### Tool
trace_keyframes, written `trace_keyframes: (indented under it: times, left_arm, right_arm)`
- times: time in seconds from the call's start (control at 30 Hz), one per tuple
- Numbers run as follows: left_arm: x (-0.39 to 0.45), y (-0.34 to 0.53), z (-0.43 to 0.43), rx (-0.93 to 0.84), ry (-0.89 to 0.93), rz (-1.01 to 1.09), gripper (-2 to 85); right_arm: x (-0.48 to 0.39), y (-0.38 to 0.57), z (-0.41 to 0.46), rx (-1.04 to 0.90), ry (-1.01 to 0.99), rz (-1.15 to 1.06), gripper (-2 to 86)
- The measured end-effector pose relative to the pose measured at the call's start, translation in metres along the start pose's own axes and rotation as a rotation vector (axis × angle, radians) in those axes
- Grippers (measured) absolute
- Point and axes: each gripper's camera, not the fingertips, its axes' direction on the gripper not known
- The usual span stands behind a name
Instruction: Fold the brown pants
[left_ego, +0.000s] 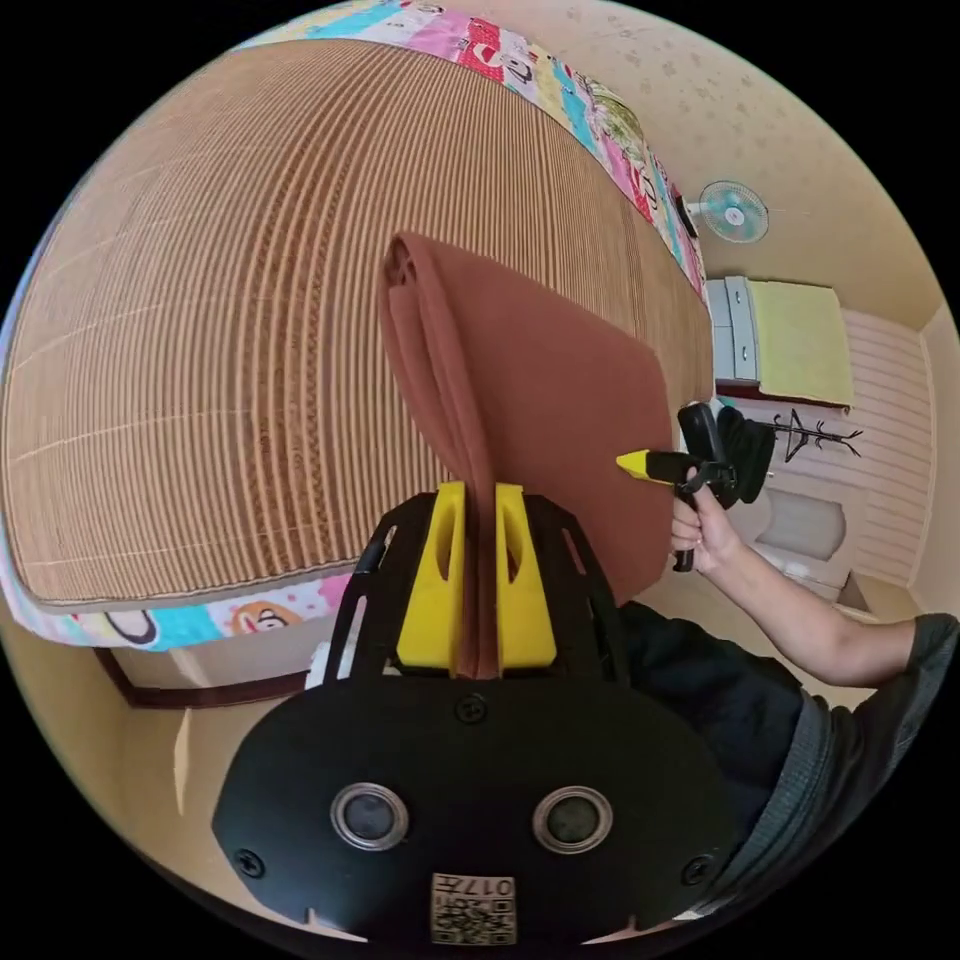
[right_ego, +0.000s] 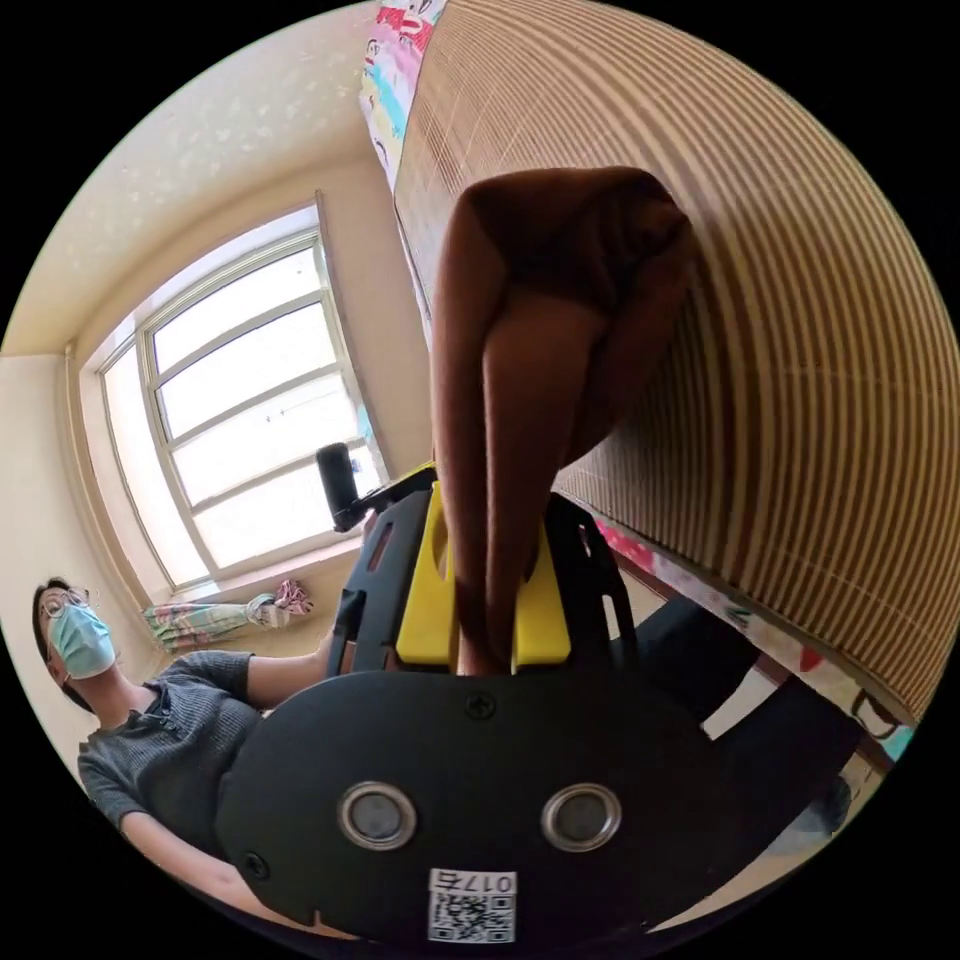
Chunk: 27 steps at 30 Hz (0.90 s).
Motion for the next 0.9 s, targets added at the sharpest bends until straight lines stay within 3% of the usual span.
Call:
trace_keyframes:
  times: [0.17, 0.27, 0.4, 0.43, 0.53, 0.63, 0.77, 0.9]
  left_arm:
    - [-0.079, 0.03, -0.125, 0.16, -0.157, -0.082, 5.1]
    - [-0.127, 0.032, -0.181, 0.251, -0.268, -0.122, 5.9]
    - [-0.23, 0.047, -0.181, 0.22, -0.299, -0.559, 10.0]
    - [-0.245, 0.068, -0.177, 0.27, -0.295, -0.654, 9.5]
    - [-0.243, 0.118, -0.15, 0.448, -0.142, -0.664, 7.8]
    - [-0.218, 0.148, -0.089, 0.441, -0.017, -0.605, 5.5]
    - [-0.172, 0.159, -0.009, 0.348, 0.006, -0.54, 1.9]
    - [-0.126, 0.136, 0.063, 0.305, 0.102, -0.434, -0.6]
  right_arm:
    - [-0.068, -0.041, 0.134, -0.093, -0.071, -0.111, 6.4]
    - [-0.088, -0.059, 0.201, -0.1, -0.01, -0.105, 7.6]
    - [-0.074, -0.053, 0.232, -0.171, 0.124, -0.019, 6.1]
    - [-0.074, -0.048, 0.227, -0.163, 0.138, -0.036, 4.6]
    - [-0.067, -0.007, 0.185, -0.176, 0.191, -0.116, 1.9]
    - [-0.052, 0.055, 0.114, -0.159, 0.402, -0.102, 1.0]
    - [-0.057, 0.168, -0.014, 0.083, 0.668, 0.043, 0.6]
    - [-0.138, 0.299, -0.097, 0.422, 0.89, 0.025, 0.4]
